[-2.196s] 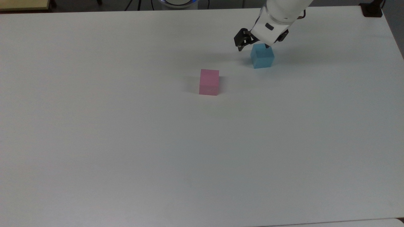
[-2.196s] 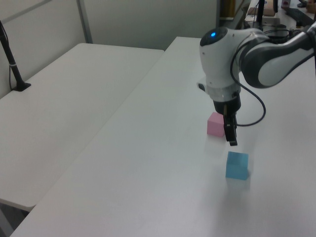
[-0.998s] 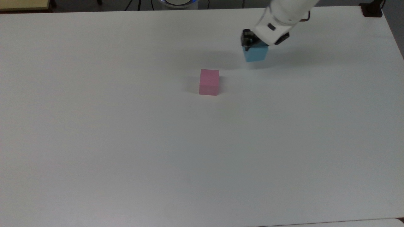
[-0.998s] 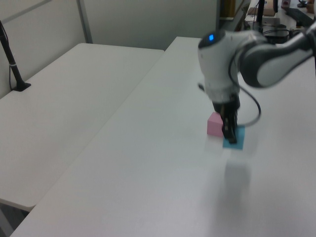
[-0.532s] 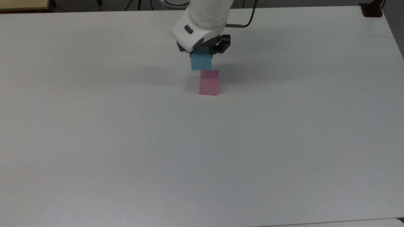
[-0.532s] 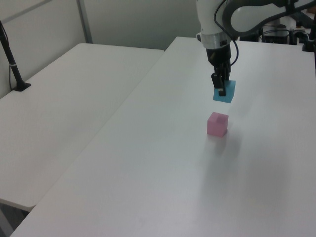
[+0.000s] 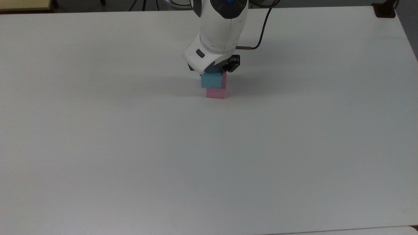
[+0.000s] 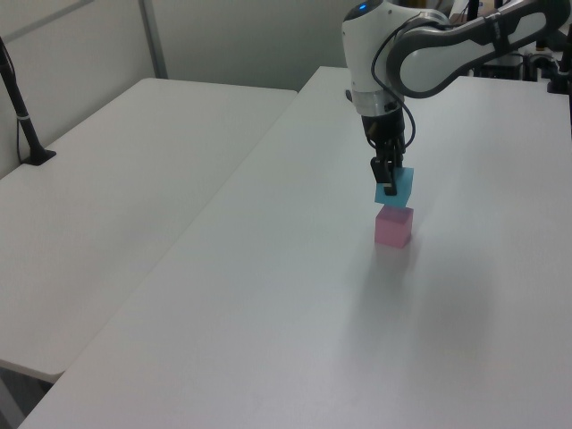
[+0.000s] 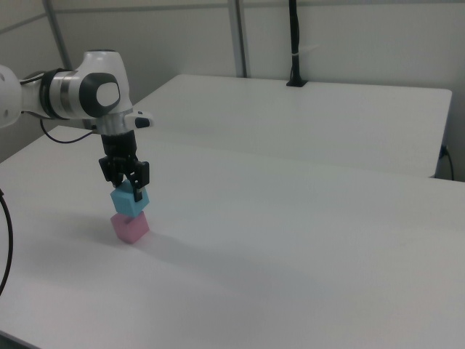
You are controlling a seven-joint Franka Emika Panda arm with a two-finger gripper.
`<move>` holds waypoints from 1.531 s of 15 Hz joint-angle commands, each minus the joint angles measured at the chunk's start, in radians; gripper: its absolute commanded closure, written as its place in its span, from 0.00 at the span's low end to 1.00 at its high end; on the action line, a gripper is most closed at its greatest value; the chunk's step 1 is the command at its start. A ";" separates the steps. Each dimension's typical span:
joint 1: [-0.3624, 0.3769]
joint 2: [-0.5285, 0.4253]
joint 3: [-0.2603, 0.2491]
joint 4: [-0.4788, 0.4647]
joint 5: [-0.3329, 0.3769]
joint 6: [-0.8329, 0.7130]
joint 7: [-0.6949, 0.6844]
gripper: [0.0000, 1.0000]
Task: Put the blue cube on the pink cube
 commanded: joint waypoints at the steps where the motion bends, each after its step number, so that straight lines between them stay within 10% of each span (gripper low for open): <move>1: 0.020 0.007 -0.005 -0.019 0.016 0.032 0.024 0.69; 5: 0.041 0.004 0.003 -0.040 0.021 0.033 0.033 0.64; 6: 0.043 0.004 0.006 -0.042 0.021 0.032 0.053 0.54; 7: 0.044 0.004 0.009 -0.043 0.021 0.033 0.076 0.13; 8: 0.046 0.004 0.010 -0.043 0.013 0.030 0.100 0.00; 23: -0.158 -0.293 -0.003 0.015 -0.099 -0.249 0.024 0.00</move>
